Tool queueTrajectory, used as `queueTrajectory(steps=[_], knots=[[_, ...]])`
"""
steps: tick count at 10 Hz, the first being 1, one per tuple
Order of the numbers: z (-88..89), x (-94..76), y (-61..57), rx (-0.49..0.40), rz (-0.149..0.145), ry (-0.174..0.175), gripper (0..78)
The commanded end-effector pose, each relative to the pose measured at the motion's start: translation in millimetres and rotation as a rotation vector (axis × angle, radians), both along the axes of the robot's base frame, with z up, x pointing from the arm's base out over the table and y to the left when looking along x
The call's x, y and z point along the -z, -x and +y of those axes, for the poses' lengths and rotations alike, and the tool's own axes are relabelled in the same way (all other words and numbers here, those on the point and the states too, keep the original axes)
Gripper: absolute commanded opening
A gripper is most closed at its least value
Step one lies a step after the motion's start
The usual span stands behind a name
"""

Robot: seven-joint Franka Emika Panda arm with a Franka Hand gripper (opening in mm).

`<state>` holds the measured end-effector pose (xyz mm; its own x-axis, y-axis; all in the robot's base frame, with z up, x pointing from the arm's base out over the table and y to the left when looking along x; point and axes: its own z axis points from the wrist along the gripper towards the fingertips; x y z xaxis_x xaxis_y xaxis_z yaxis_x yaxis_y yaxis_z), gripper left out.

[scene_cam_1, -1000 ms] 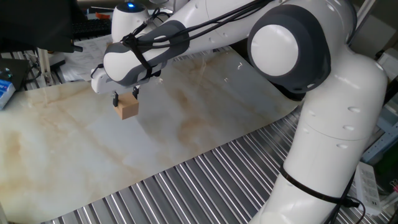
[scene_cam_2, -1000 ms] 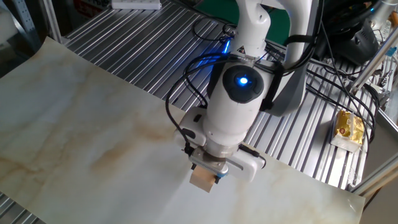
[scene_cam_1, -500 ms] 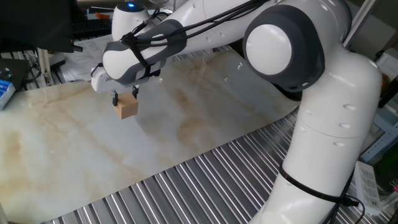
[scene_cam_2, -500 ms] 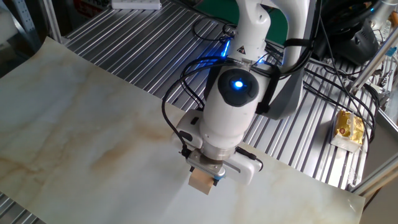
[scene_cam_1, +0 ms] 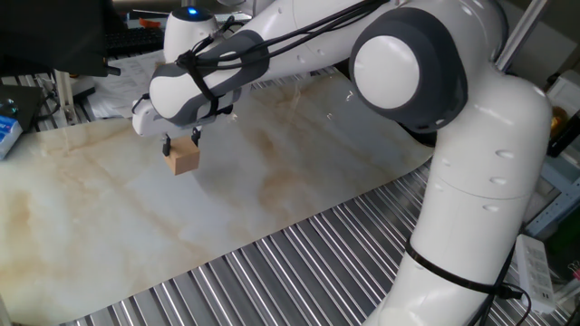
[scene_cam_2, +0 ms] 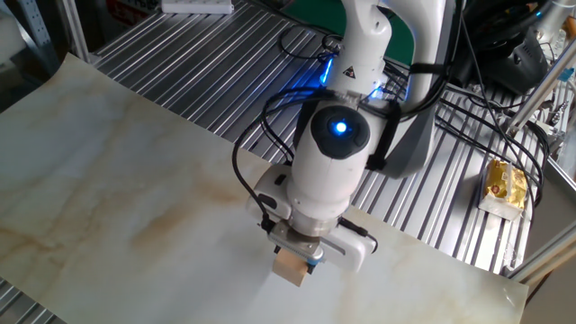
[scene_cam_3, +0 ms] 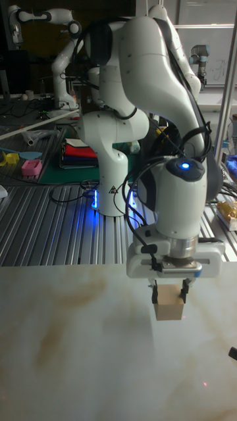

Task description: Pick up the small block on the left and move it to the right

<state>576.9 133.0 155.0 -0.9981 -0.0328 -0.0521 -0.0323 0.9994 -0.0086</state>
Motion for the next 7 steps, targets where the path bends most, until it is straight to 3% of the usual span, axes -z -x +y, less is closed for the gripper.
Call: queueTrajectory(steps=[1,7], knots=[[1.0,9.6,-3.7,0.012,-0.012,0.0,1.1],[0.6,15.4,-5.1,0.011,-0.007,0.004,1.1]])
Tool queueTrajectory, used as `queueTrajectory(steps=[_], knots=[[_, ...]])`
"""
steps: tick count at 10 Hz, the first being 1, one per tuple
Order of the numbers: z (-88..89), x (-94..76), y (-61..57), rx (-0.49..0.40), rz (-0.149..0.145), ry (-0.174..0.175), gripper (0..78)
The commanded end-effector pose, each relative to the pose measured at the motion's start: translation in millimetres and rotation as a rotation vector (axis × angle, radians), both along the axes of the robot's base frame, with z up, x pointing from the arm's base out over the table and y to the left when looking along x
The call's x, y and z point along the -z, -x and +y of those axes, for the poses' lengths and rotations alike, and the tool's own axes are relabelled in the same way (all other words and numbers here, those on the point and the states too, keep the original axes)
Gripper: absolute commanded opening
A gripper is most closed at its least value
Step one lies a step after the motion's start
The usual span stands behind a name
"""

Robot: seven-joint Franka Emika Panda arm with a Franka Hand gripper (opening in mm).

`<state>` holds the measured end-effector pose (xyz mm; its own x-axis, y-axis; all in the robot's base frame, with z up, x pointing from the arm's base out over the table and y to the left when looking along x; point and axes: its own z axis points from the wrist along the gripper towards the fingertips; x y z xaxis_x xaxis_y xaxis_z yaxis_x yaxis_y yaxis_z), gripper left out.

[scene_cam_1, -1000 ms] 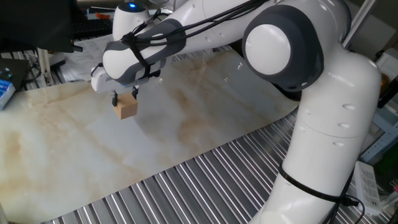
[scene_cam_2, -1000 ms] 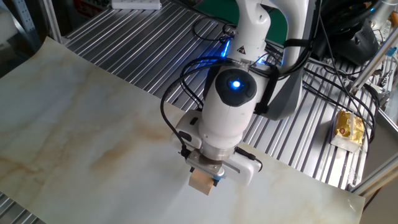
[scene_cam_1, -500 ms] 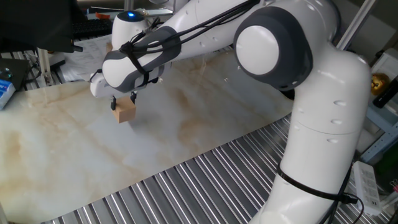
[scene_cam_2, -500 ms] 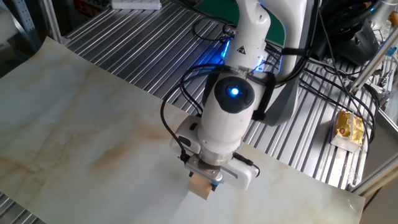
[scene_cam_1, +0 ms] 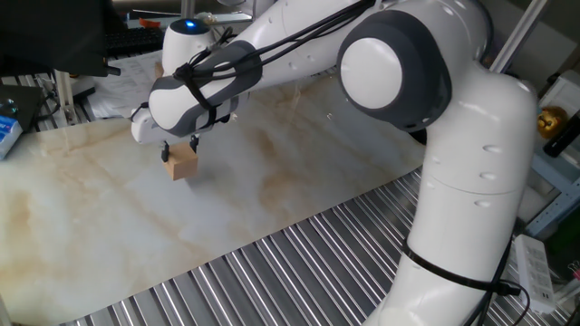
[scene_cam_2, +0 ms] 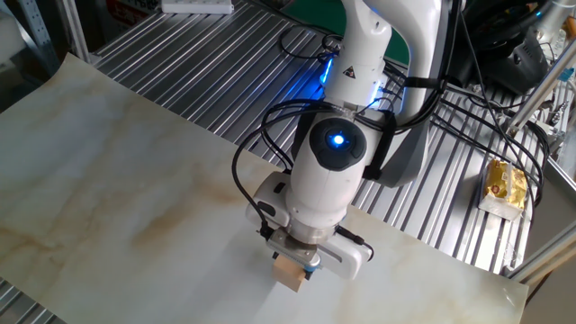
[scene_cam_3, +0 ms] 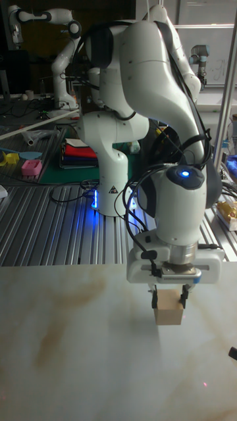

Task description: Pick up the small block on the left and move it to the right

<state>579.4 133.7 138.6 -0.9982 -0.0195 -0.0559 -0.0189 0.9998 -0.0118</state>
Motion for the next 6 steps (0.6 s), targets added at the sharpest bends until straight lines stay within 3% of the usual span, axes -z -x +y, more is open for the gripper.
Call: queueTrajectory(steps=[1,6], knots=[[-0.1,-0.9,-2.6,-0.002,-0.004,0.001,1.1],[-1.8,0.6,-3.6,-0.008,0.001,0.009,1.1]])
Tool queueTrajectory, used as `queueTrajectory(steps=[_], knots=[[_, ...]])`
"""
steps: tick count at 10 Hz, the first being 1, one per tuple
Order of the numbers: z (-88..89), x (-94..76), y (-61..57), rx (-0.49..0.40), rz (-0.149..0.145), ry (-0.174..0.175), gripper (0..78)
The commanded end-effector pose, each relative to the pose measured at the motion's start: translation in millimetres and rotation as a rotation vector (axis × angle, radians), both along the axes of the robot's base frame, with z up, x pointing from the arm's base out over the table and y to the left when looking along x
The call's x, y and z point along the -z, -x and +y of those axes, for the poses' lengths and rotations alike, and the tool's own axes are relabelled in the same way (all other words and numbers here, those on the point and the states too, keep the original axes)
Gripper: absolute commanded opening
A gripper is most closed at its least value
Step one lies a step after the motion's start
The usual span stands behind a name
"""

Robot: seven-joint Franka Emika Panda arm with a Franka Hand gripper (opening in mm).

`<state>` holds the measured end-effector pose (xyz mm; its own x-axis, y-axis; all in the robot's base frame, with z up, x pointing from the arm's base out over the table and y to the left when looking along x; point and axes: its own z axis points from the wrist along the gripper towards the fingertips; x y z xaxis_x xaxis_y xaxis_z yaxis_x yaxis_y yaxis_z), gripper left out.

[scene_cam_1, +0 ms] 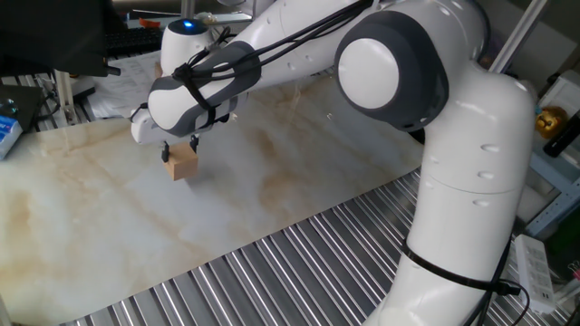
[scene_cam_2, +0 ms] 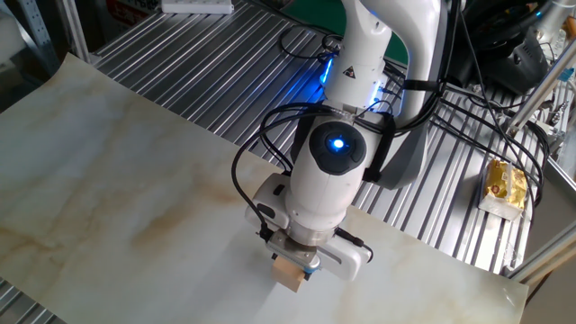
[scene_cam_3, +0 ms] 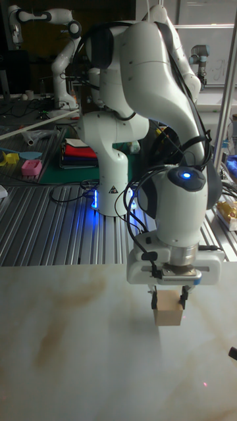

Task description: Pick up the small block on the left and move it to the right

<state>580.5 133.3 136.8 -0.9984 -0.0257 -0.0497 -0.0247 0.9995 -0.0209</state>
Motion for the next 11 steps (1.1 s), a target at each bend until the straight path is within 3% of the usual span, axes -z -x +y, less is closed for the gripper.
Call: queueTrajectory(steps=[1,11], knots=[[-1.2,-1.0,-2.4,-0.003,-0.005,-0.002,1.1],[1.1,1.7,1.8,0.034,-0.007,0.001,1.1]])
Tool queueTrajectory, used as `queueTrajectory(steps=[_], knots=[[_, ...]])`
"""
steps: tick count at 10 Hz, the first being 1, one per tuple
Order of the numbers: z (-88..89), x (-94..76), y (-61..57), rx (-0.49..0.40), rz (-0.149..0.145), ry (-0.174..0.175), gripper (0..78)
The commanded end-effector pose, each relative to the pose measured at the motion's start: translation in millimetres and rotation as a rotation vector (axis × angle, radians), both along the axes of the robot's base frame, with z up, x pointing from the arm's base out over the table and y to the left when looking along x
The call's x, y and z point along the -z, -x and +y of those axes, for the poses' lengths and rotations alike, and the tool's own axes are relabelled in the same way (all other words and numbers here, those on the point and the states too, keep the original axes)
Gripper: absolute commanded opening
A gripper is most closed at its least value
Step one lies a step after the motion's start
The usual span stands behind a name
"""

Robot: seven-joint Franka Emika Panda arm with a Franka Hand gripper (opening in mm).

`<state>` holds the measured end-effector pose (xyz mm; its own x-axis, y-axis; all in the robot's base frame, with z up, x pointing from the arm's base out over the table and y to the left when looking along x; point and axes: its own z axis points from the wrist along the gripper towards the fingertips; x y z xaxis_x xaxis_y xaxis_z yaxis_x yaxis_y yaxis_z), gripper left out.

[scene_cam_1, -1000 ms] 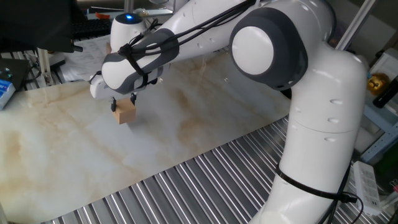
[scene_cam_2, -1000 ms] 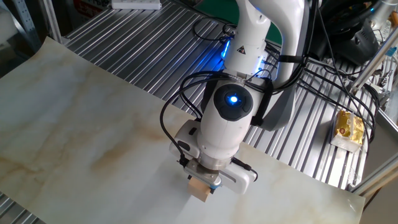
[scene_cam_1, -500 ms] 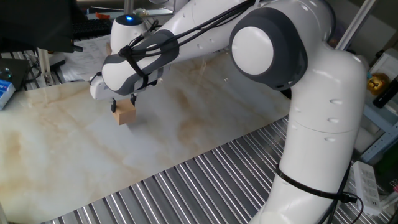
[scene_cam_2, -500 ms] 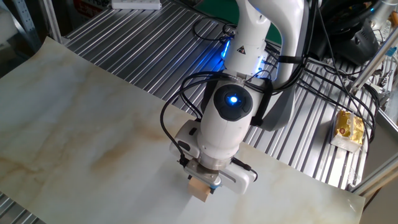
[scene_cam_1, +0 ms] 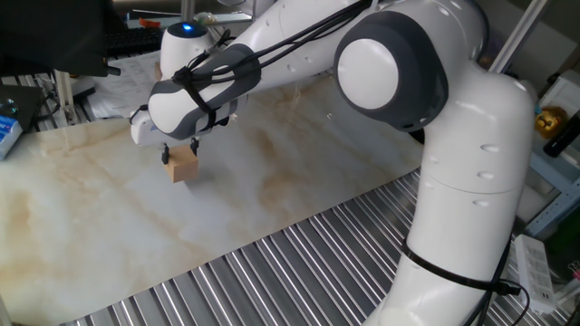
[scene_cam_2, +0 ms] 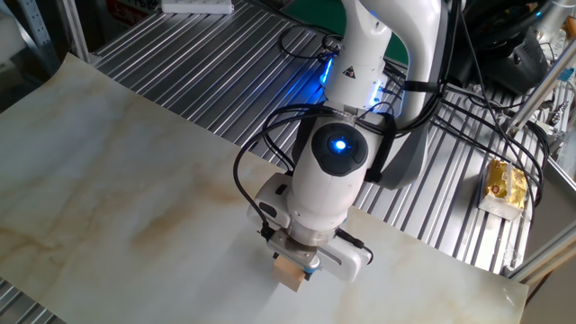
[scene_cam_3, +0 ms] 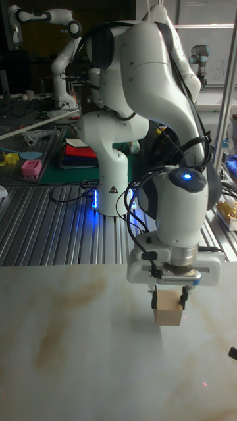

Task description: Pick up the small block on the left and move it to the right

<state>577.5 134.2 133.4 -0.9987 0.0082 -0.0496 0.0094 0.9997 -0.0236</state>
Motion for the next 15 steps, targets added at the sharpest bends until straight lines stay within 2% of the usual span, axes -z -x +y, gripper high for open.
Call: queueTrajectory(steps=[1,3,6,7,9,14,15], knots=[[0.2,-1.7,-1.1,-0.003,-0.009,-0.004,1.1],[0.2,-1.7,-1.1,-0.005,-0.005,-0.001,1.1],[0.2,-1.7,-1.1,-0.006,0.033,0.0,1.1],[0.2,-1.7,-1.1,-0.007,0.038,-0.001,1.1],[0.2,-1.7,-1.1,0.012,0.034,-0.007,1.1],[0.2,-1.4,-1.2,0.02,-0.001,-0.018,1.1],[0.2,-1.3,-1.4,0.015,0.003,-0.025,1.1]])
